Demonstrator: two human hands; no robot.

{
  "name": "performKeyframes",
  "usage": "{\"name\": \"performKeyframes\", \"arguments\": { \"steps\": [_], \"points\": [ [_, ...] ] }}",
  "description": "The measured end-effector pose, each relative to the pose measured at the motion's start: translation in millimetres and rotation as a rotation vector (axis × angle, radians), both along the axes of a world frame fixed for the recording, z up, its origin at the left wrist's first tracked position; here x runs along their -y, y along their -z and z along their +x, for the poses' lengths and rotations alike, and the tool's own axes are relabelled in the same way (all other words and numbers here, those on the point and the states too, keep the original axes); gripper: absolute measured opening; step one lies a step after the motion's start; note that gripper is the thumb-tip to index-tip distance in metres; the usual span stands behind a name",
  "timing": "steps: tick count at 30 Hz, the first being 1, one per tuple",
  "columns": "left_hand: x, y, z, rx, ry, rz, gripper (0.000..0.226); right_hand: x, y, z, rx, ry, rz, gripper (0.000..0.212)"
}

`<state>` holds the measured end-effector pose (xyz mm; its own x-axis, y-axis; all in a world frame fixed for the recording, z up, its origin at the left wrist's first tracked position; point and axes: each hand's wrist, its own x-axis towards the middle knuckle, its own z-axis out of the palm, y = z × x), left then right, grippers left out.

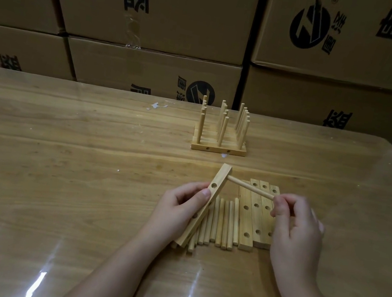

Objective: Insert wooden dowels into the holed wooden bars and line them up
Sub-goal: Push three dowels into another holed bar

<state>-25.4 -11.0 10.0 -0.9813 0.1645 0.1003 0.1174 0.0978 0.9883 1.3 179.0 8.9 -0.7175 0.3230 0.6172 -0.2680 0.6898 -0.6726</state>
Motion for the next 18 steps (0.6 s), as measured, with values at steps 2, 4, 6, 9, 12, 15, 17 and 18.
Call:
{"name": "performKeyframes", "arguments": {
  "steps": [2,4,6,9,12,15,17,18],
  "points": [
    [0.1,-0.1,-0.2,-0.005,0.001,-0.011,0.021,0.0,-0.2,-0.1,0.001,-0.001,-0.006,0.020],
    [0.4,0.3,-0.1,-0.004,0.002,-0.016,0.021,0.4,-0.5,0.3,-0.001,-0.001,0.000,0.025],
    [0.7,0.8,-0.1,-0.007,0.002,-0.016,0.021,1.0,-0.9,0.9,-0.001,-0.001,0.000,0.031],
    [-0.1,-0.2,0.0,-0.021,0.007,-0.020,0.020,0.4,0.2,0.7,0.008,0.004,-0.002,0.026],
    [-0.6,-0.6,0.2,-0.031,0.007,-0.026,0.020,0.0,0.2,0.2,0.012,0.006,0.010,0.030],
    [-0.5,-0.3,0.8,-0.037,0.008,-0.031,0.020,-0.5,1.3,-0.5,0.014,0.016,0.019,0.028],
    [-0.5,-0.5,1.2,-0.039,0.007,-0.030,0.020,-0.4,1.6,-0.4,0.014,0.017,0.022,0.035],
    [-0.6,-0.6,1.1,-0.039,0.005,-0.027,0.020,-0.5,1.7,-0.5,0.015,0.016,0.024,0.038]
  ]
}}
